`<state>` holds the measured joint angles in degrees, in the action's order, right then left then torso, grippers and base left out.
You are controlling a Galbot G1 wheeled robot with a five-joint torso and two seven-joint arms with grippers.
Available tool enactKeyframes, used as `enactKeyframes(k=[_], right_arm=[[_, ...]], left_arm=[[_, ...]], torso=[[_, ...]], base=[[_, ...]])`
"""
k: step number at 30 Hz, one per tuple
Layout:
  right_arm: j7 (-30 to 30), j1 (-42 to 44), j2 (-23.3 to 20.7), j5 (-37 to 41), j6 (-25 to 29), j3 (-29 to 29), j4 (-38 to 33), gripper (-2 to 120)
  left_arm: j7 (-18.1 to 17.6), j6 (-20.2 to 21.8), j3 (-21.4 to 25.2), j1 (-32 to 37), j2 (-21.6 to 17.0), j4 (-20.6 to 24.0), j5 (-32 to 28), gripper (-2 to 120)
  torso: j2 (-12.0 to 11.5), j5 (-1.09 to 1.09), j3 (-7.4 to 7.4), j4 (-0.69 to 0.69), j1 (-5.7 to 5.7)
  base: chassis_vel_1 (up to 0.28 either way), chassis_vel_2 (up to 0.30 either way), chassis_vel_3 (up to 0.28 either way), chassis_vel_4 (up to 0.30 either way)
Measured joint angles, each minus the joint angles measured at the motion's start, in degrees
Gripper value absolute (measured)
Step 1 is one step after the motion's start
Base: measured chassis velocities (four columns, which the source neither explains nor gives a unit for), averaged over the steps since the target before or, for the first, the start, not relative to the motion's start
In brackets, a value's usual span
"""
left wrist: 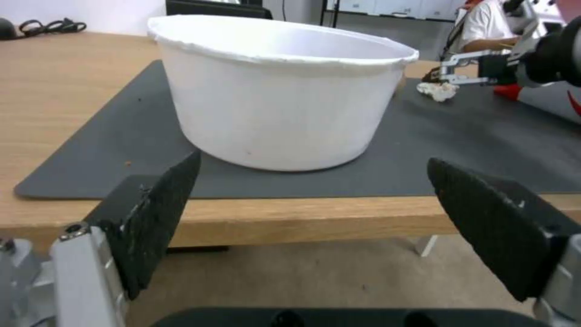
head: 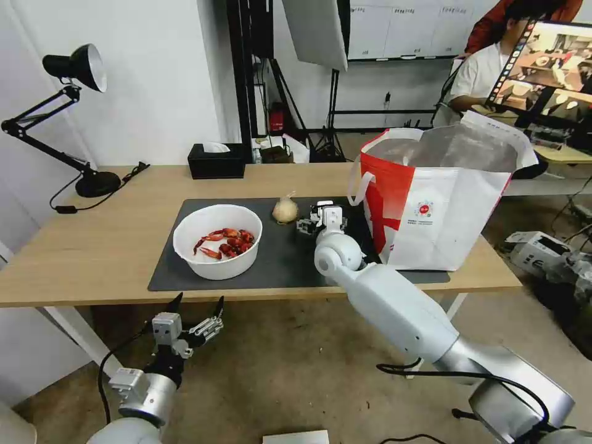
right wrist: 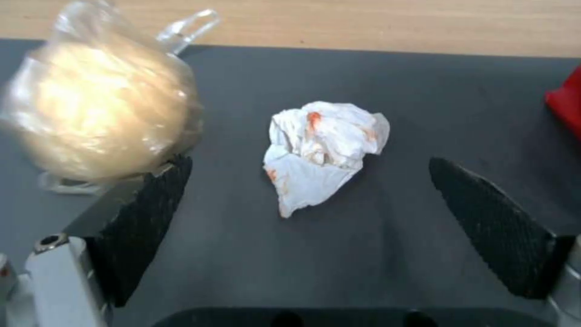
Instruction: Pick up the trash from the table and place it into the takeout bag.
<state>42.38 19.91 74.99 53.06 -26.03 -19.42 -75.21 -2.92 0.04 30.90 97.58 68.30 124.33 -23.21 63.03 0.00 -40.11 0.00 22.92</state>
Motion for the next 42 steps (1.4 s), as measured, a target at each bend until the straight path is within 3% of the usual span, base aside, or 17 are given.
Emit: enactKeyframes(k=[19,42], right_arm=[[-4.1,-7.5,5.5,-0.6,-3.6,1.1,13.9,100],[-5.1,-7.5,6.6,-1.7,-5.4,2.4,16.7,100]], left_arm=[[0.4,0.0,0.2,-0.4,-0.7,0.0,-1.3,100],[1.3,-0.8,-0.1,-0.7,-0.9,-0.7,-1.8,100]], torso=[[0.0,0.0,0.0,0.0,0.0],[0.0,0.0,0.0,0.0,0.0]], base=[[0.0,0.0,0.0,0.0],[0.0,0.0,0.0,0.0]])
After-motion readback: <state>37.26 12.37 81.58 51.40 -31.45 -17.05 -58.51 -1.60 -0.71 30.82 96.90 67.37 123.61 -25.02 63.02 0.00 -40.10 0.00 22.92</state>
